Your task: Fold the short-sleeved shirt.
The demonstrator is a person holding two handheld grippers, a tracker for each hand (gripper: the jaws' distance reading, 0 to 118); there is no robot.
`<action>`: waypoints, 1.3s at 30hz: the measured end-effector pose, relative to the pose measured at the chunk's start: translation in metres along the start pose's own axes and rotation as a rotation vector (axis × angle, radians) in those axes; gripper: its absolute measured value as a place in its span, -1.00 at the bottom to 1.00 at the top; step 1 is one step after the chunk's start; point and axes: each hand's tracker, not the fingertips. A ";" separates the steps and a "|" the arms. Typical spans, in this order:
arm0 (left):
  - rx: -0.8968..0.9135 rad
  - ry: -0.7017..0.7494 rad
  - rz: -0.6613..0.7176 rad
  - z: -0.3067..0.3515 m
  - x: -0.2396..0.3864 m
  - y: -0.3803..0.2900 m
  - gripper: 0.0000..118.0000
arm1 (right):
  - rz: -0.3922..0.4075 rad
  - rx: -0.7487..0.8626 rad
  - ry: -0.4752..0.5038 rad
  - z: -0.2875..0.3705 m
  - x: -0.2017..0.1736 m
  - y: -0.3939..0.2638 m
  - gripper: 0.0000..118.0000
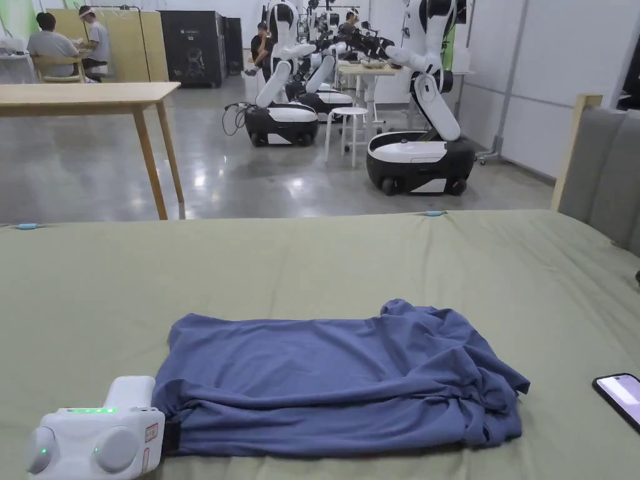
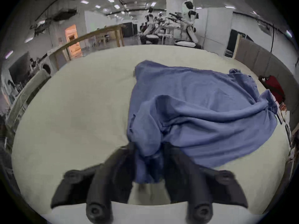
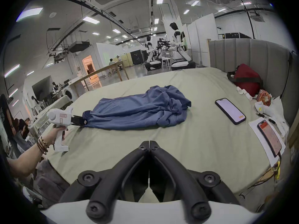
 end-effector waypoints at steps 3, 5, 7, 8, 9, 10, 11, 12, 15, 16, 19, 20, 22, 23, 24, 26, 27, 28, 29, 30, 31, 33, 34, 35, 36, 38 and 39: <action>-0.023 -0.189 0.109 0.001 -0.004 0.001 -0.88 | 0.012 -0.029 -0.023 -0.012 0.002 0.006 -1.00; -0.015 -0.112 0.059 0.005 0.000 0.004 -0.88 | 0.032 -0.043 -0.059 -0.025 0.007 0.016 -1.00; -0.004 -0.122 0.049 0.009 0.002 0.008 -0.88 | 0.032 -0.029 -0.070 -0.048 0.019 0.029 -1.00; -0.005 -0.126 0.049 0.009 0.001 0.010 -0.88 | 0.014 -0.045 -0.082 -0.066 0.028 0.037 -1.00; 0.001 -0.131 0.055 0.010 0.000 0.011 -0.88 | -0.003 -0.058 -0.093 -0.085 0.037 0.044 -1.00; -0.012 -0.149 0.077 0.011 -0.001 0.011 -0.88 | -0.020 -0.066 -0.083 -0.105 0.048 0.049 -0.95; -0.010 -0.157 0.086 0.012 -0.001 0.011 -0.88 | -0.041 -0.079 -0.074 -0.123 0.058 0.052 -0.57; -0.011 -0.161 0.094 0.012 -0.002 0.011 -0.88 | -0.076 -0.090 -0.049 -0.141 0.067 0.055 0.14; -0.014 -0.168 0.105 0.015 -0.002 0.010 -0.88 | -0.120 -0.230 -0.057 -0.193 0.086 0.060 0.89; -0.014 -0.170 0.104 0.015 -0.002 0.010 -0.88 | -0.123 -0.234 -0.064 -0.200 0.087 0.066 0.89; -0.019 -0.168 0.097 0.014 -0.001 0.010 -0.88 | -0.133 -0.320 -0.095 -0.230 0.094 0.069 0.89; -0.020 -0.167 0.094 0.013 -0.001 0.010 -0.88 | -0.132 -0.343 -0.086 -0.238 0.093 0.071 0.88; -0.021 -0.165 0.091 0.013 0.000 0.010 -0.88 | -0.064 -0.377 -0.166 -0.241 0.076 0.060 0.83; -0.022 -0.165 0.089 0.013 0.000 0.009 -0.88 | -0.015 -0.349 -0.164 -0.238 0.069 0.063 0.67; -0.021 -0.165 0.088 0.013 0.000 0.009 -0.88 | 0.018 -0.312 -0.168 -0.234 0.064 0.067 0.22; -0.023 -0.181 0.091 0.013 0.001 0.008 -0.88 | 0.022 -0.306 -0.162 -0.228 0.058 0.066 -0.80; -0.024 -0.190 0.094 0.012 0.000 0.007 -0.88 | -0.024 -0.329 -0.073 -0.232 0.059 0.068 -0.80; -0.025 -0.179 0.089 0.011 0.003 0.007 -0.88 | -0.037 -0.357 -0.099 -0.237 0.059 0.070 -0.80; -0.025 -0.171 0.080 0.011 0.003 0.007 -0.88 | -0.018 -0.349 -0.118 -0.238 0.063 0.067 -0.81; -0.022 -0.175 0.078 0.011 0.003 0.006 -0.88 | -0.007 -0.347 -0.113 -0.239 0.064 0.068 -0.81; -0.020 -0.177 0.079 0.015 0.002 0.005 -0.88 | -0.012 -0.348 -0.112 -0.238 0.066 0.070 -0.81; -0.020 -0.191 0.088 0.022 -0.001 0.004 -0.88 | -0.004 -0.320 -0.121 -0.224 0.060 0.069 -0.81; -0.014 -0.202 0.092 0.027 -0.003 0.004 -0.88 | -0.004 -0.313 -0.120 -0.217 0.060 0.069 -0.81; -0.007 -0.213 0.095 0.031 -0.006 0.002 -0.88 | -0.006 -0.311 -0.113 -0.210 0.060 0.070 -0.81; 0.001 -0.221 0.091 0.039 -0.008 0.000 -0.88 | -0.004 -0.309 -0.104 -0.199 0.059 0.069 -0.81; 0.021 -0.241 0.093 0.056 -0.011 -0.005 -0.88 | -0.002 -0.295 -0.082 -0.177 0.057 0.069 -0.81; 0.028 -0.244 0.091 0.066 -0.013 -0.009 -0.88 | 0.004 -0.295 -0.082 -0.164 0.055 0.068 -0.81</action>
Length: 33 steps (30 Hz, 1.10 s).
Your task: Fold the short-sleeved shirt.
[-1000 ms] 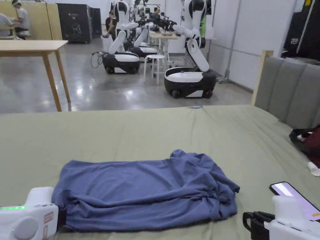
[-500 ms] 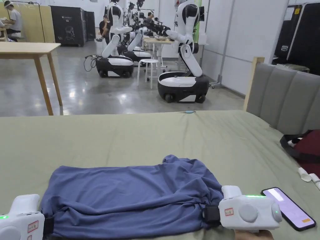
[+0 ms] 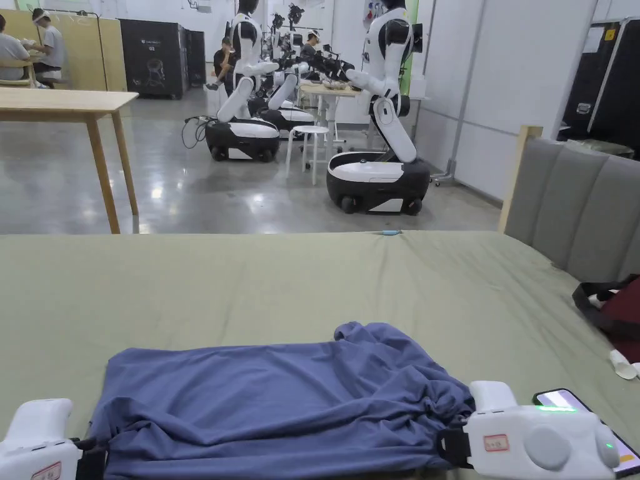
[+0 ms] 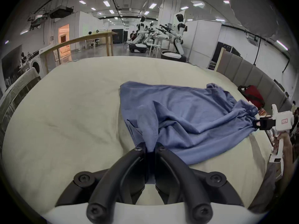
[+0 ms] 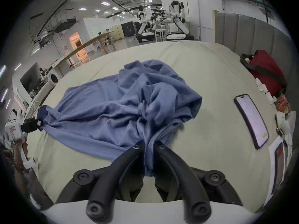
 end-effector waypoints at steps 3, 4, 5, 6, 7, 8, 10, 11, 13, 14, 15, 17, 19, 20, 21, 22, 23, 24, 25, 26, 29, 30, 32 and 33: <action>0.009 -0.025 0.004 0.032 0.003 -0.017 -0.88 | 0.054 0.004 0.000 0.037 -0.005 -0.018 -0.81; 0.004 -0.034 0.004 0.045 0.004 -0.025 -0.88 | 0.064 -0.002 -0.002 0.050 -0.008 -0.028 -0.81; 0.000 -0.042 0.007 0.054 0.005 -0.032 -0.88 | 0.064 -0.006 -0.004 0.060 -0.010 -0.037 -0.81; -0.003 -0.044 0.011 0.064 0.007 -0.042 -0.88 | 0.065 -0.021 -0.004 0.070 -0.012 -0.046 -0.81; -0.018 -0.044 0.027 0.072 0.008 -0.051 -0.88 | 0.073 -0.044 -0.003 0.078 -0.014 -0.058 -0.81; -0.027 -0.039 0.036 0.076 0.007 -0.060 -0.88 | 0.082 -0.063 0.003 0.084 -0.017 -0.068 -0.81; -0.053 -0.032 0.059 0.082 0.009 -0.078 -0.88 | 0.072 -0.108 -0.005 0.082 -0.017 -0.085 -0.81; -0.066 -0.036 0.064 0.082 0.009 -0.085 -0.88 | 0.079 -0.117 -0.013 0.080 -0.018 -0.091 -0.81; -0.088 -0.028 0.060 0.078 0.010 -0.100 -0.88 | 0.089 -0.150 -0.033 0.069 -0.017 -0.100 -0.81; -0.095 -0.029 0.065 0.075 0.009 -0.104 -0.88 | 0.078 -0.160 -0.030 0.063 -0.014 -0.101 -0.81; -0.106 -0.026 0.059 0.070 0.009 -0.109 -0.88 | 0.063 -0.169 -0.030 0.057 -0.013 -0.101 -0.81; -0.110 -0.032 0.055 0.065 0.007 -0.114 -0.88 | 0.054 -0.159 -0.023 0.054 -0.013 -0.101 -0.81; -0.077 -0.052 0.075 0.065 0.002 -0.115 -0.78 | 0.050 -0.145 -0.021 0.056 -0.010 -0.100 -0.48; -0.072 -0.063 0.092 0.066 -0.001 -0.115 -0.52 | 0.050 -0.121 -0.023 0.058 -0.008 -0.102 0.06; -0.062 -0.055 0.112 0.069 -0.003 -0.114 0.02 | 0.059 -0.093 -0.050 0.062 -0.008 -0.104 0.66; -0.061 -0.054 0.114 0.074 -0.005 -0.114 0.82 | 0.068 -0.074 -0.095 0.069 -0.006 -0.107 1.00; -0.056 -0.075 0.115 0.080 -0.007 -0.113 1.00 | 0.076 -0.024 -0.105 0.083 -0.005 -0.111 0.89; -0.045 -0.121 0.131 0.093 -0.007 -0.112 0.95 | 0.068 0.031 -0.090 0.098 0.000 -0.115 0.84; -0.015 -0.136 0.151 0.102 -0.012 -0.110 0.97 | 0.044 0.052 -0.086 0.110 0.002 -0.119 0.87; 0.004 -0.141 0.141 0.113 -0.013 -0.105 0.97 | 0.011 0.083 -0.080 0.135 -0.001 -0.117 0.89; 0.059 -0.077 0.099 0.140 -0.002 -0.104 0.96 | -0.025 0.246 -0.039 0.184 -0.005 -0.130 0.87; 0.090 -0.065 0.070 0.149 0.001 -0.103 0.92 | -0.032 0.274 -0.002 0.198 -0.014 -0.126 0.82; 0.129 -0.059 0.062 0.163 0.011 -0.101 0.14 | -0.039 0.334 0.045 0.213 -0.019 -0.130 0.27; 0.165 -0.057 0.067 0.169 0.015 -0.099 -0.64 | -0.045 0.359 0.042 0.218 -0.022 -0.132 -0.27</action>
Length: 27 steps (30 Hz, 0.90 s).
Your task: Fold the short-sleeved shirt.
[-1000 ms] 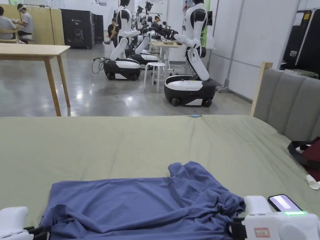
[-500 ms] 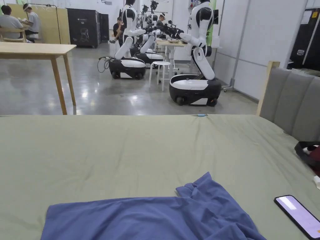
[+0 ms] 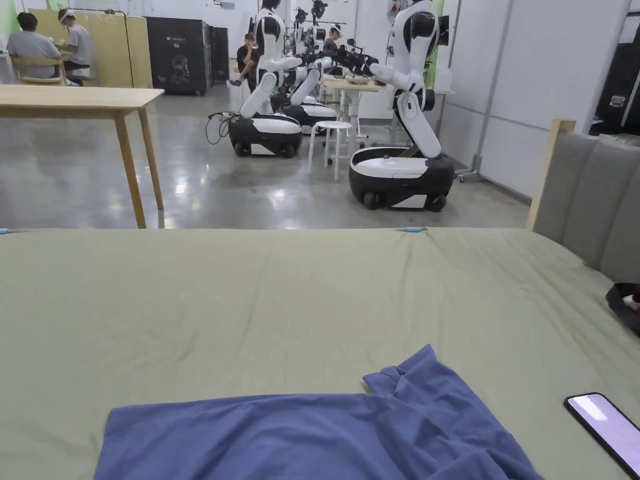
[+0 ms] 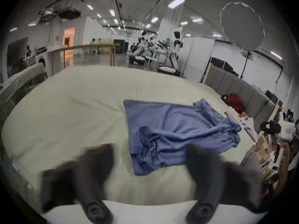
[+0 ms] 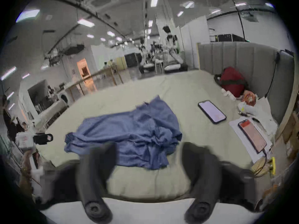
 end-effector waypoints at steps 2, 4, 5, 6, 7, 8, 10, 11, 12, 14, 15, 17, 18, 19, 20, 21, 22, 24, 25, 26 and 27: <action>0.024 -0.002 0.021 0.004 0.008 0.007 -1.00 | 0.006 0.002 -0.043 -0.005 -0.011 0.002 -0.98; 0.047 -0.022 0.036 0.004 0.013 0.016 -1.00 | -0.003 0.016 -0.064 -0.008 -0.014 0.004 -0.98; 0.040 -0.051 0.034 0.002 0.015 0.024 -1.00 | -0.058 0.002 -0.028 -0.012 0.004 0.002 -0.98; 0.043 -0.060 0.029 -0.003 0.017 0.032 -1.00 | -0.069 -0.006 -0.005 -0.014 0.009 0.003 -0.98; 0.055 -0.053 0.026 -0.011 0.017 0.046 -1.00 | -0.073 0.001 0.001 -0.014 0.011 0.004 -0.98; 0.064 -0.042 0.018 -0.023 0.016 0.059 -1.00 | -0.067 -0.005 0.026 -0.014 0.012 0.007 -0.98; 0.050 -0.016 0.010 -0.056 0.009 0.086 -1.00 | -0.039 0.008 0.040 -0.014 0.005 0.006 -0.98; 0.025 -0.007 0.007 -0.075 -0.003 0.096 -1.00 | -0.030 0.009 0.050 -0.013 0.005 0.008 -0.98; 0.000 0.002 0.002 -0.096 -0.010 0.108 -1.00 | -0.021 0.010 0.056 -0.013 0.006 0.009 -0.98; -0.037 0.034 -0.033 -0.142 -0.025 0.130 -1.00 | 0.002 0.016 0.056 -0.012 0.000 0.006 -0.98; -0.079 0.049 -0.059 -0.167 -0.036 0.136 -1.00 | 0.008 0.016 0.059 -0.011 0.002 0.007 -0.98; -0.140 0.054 -0.107 -0.210 -0.052 0.147 -0.69 | 0.031 0.014 0.045 -0.010 -0.009 0.009 -0.98; -0.155 0.056 -0.111 -0.228 -0.061 0.150 -0.07 | 0.037 0.017 0.033 -0.009 -0.010 0.009 -0.98; -0.189 0.056 -0.122 -0.241 -0.060 0.148 0.92 | 0.043 0.015 0.026 -0.008 -0.008 0.010 -0.98; -0.256 0.046 -0.125 -0.261 -0.068 0.147 0.98 | 0.046 0.012 0.015 -0.007 -0.007 0.011 -0.98; -0.236 0.036 -0.064 -0.267 -0.078 0.144 0.93 | 0.049 0.007 0.001 -0.007 -0.012 0.013 -0.98; -0.240 0.015 -0.109 -0.277 -0.086 0.150 0.95 | 0.050 0.004 -0.009 -0.007 -0.012 0.013 -0.98; -0.318 0.026 -0.065 -0.290 -0.086 0.135 0.96 | 0.049 -0.002 -0.025 -0.007 -0.011 0.013 -0.98; -0.305 0.028 -0.069 -0.295 -0.089 0.132 0.96 | 0.050 -0.006 -0.032 -0.007 -0.012 0.015 -0.98; -0.311 0.021 -0.062 -0.299 -0.090 0.127 0.96 | 0.049 -0.008 -0.038 -0.008 -0.012 0.015 -0.98; -0.315 0.027 -0.078 -0.307 -0.084 0.118 0.96 | 0.048 -0.012 -0.040 -0.010 -0.013 0.015 -0.98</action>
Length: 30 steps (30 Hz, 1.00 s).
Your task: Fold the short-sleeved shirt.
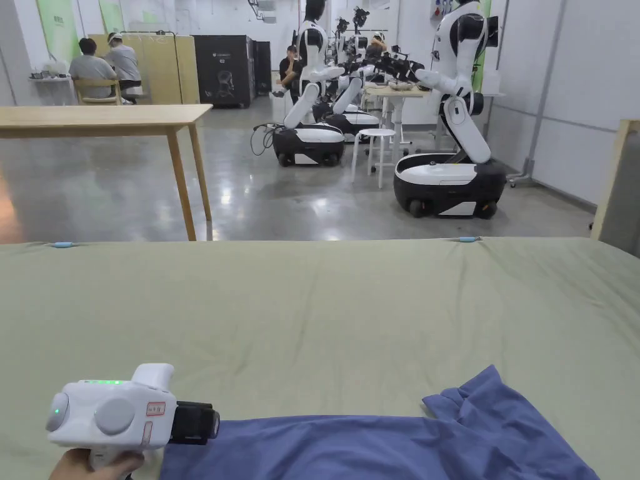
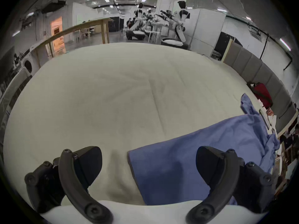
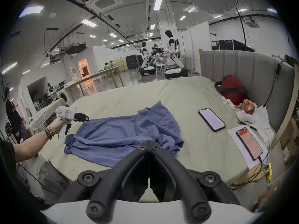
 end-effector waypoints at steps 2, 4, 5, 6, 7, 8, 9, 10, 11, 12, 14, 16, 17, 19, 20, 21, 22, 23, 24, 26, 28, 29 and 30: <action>-0.002 0.024 -0.056 -0.007 0.006 -0.007 0.89 | -0.001 -0.012 -0.006 -0.003 -0.002 0.000 -0.98; -0.033 0.039 -0.120 -0.014 0.018 -0.016 0.64 | 0.001 -0.023 -0.013 -0.007 -0.005 -0.002 -0.98; -0.038 0.080 -0.154 -0.013 0.025 -0.019 0.39 | 0.003 -0.028 -0.013 -0.008 -0.007 -0.003 -0.98; 0.006 0.103 -0.189 -0.006 0.030 -0.021 0.01 | 0.006 -0.034 -0.013 -0.010 -0.009 -0.001 -0.98; 0.032 0.075 -0.221 0.001 0.032 -0.021 -0.59 | 0.005 -0.040 -0.012 -0.012 -0.011 -0.001 -0.98; 0.040 0.047 -0.236 0.007 0.043 -0.026 -0.88 | 0.003 -0.046 -0.005 -0.013 -0.012 -0.002 -0.98; 0.034 0.049 -0.244 0.010 0.048 -0.030 -0.92 | 0.000 -0.052 0.003 -0.015 -0.014 -0.003 -0.98; 0.028 0.040 -0.260 0.011 0.051 -0.033 -0.92 | -0.004 -0.059 0.010 -0.017 -0.014 -0.003 -0.98; 0.028 0.040 -0.273 0.012 0.055 -0.036 -0.92 | -0.004 -0.063 0.015 -0.019 -0.015 -0.003 -0.98; 0.024 0.058 -0.284 0.011 0.059 -0.037 -0.92 | -0.002 -0.067 0.021 -0.020 -0.017 -0.004 -0.98; 0.017 0.052 -0.272 0.015 0.058 -0.034 -0.92 | 0.003 -0.068 0.028 -0.022 -0.016 -0.002 -0.98; 0.003 0.027 -0.247 0.017 0.054 -0.029 -0.92 | 0.014 -0.061 0.042 -0.028 -0.014 0.006 -0.98; 0.007 0.023 -0.246 0.020 0.054 -0.028 -0.92 | 0.021 -0.050 0.048 -0.036 -0.012 0.014 -0.98; 0.041 0.047 -0.287 0.026 0.056 -0.024 -0.92 | 0.020 -0.024 0.021 -0.058 -0.001 0.034 -0.98; 0.045 0.048 -0.292 0.031 0.060 -0.025 -0.92 | 0.020 -0.024 0.010 -0.075 0.004 0.047 -0.98; 0.048 0.042 -0.294 0.034 0.061 -0.024 -0.92 | 0.034 -0.038 0.019 -0.097 0.011 0.061 -0.98; 0.054 0.035 -0.292 0.037 0.062 -0.023 -0.92 | 0.052 -0.066 0.025 -0.119 0.021 0.071 -0.95; 0.071 0.040 -0.296 0.040 0.063 -0.022 -0.92 | 0.077 -0.107 0.016 -0.145 0.028 0.081 -0.74; 0.079 0.032 -0.292 0.043 0.064 -0.024 -0.92 | 0.103 -0.147 0.024 -0.173 0.034 0.089 -0.20; 0.090 0.018 -0.286 0.048 0.066 -0.025 -0.92 | 0.117 -0.210 0.043 -0.229 0.055 0.094 1.00; 0.082 0.019 -0.307 0.048 0.068 -0.026 -0.92 | 0.085 -0.308 0.064 -0.278 0.074 0.096 0.93; 0.081 0.032 -0.323 0.047 0.069 -0.027 -0.92 | 0.057 -0.377 0.035 -0.299 0.082 0.097 0.93; 0.082 0.044 -0.329 0.047 0.070 -0.028 -0.92 | 0.041 -0.440 -0.017 -0.319 0.087 0.095 0.93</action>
